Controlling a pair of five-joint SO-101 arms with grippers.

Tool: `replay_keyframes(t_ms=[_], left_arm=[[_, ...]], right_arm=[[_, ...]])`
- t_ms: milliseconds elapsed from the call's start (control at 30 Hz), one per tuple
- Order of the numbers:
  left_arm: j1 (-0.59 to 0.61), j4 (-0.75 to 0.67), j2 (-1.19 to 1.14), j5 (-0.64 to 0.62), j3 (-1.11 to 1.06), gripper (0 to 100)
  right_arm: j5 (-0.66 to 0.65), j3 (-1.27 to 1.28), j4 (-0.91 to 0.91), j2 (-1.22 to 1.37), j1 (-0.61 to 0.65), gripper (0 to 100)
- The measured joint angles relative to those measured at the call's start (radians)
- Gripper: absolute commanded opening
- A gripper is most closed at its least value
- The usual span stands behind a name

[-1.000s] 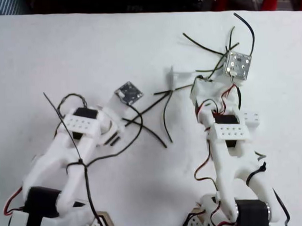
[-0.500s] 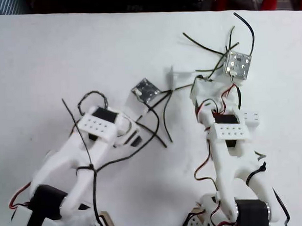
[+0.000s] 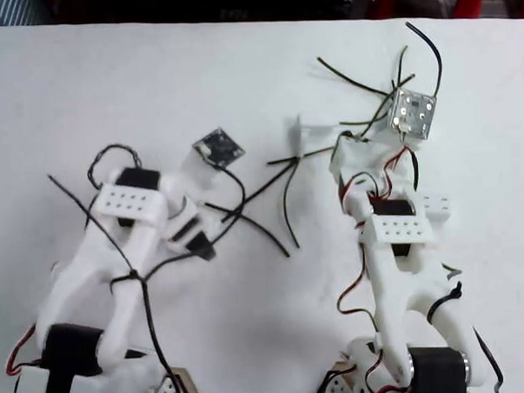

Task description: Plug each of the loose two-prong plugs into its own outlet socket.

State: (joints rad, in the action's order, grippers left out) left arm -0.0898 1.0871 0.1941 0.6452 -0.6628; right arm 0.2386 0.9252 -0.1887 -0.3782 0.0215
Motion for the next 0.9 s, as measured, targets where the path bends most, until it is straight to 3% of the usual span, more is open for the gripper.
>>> replay_keyframes(t_ms=[367,700,900], left_arm=[[0.0,-0.072,-0.04,0.008,-0.041,34],[-0.006,-0.037,-0.322,0.005,0.14,14],[-0.084,-0.034,-0.33,-0.109,0.164,7]], right_arm=[[0.0,0.0,0.0,0.0,0.0,1.8],[0.0,0.0,0.0,0.0,0.0,1.8],[0.0,0.0,0.0,0.0,0.0,1.8]])
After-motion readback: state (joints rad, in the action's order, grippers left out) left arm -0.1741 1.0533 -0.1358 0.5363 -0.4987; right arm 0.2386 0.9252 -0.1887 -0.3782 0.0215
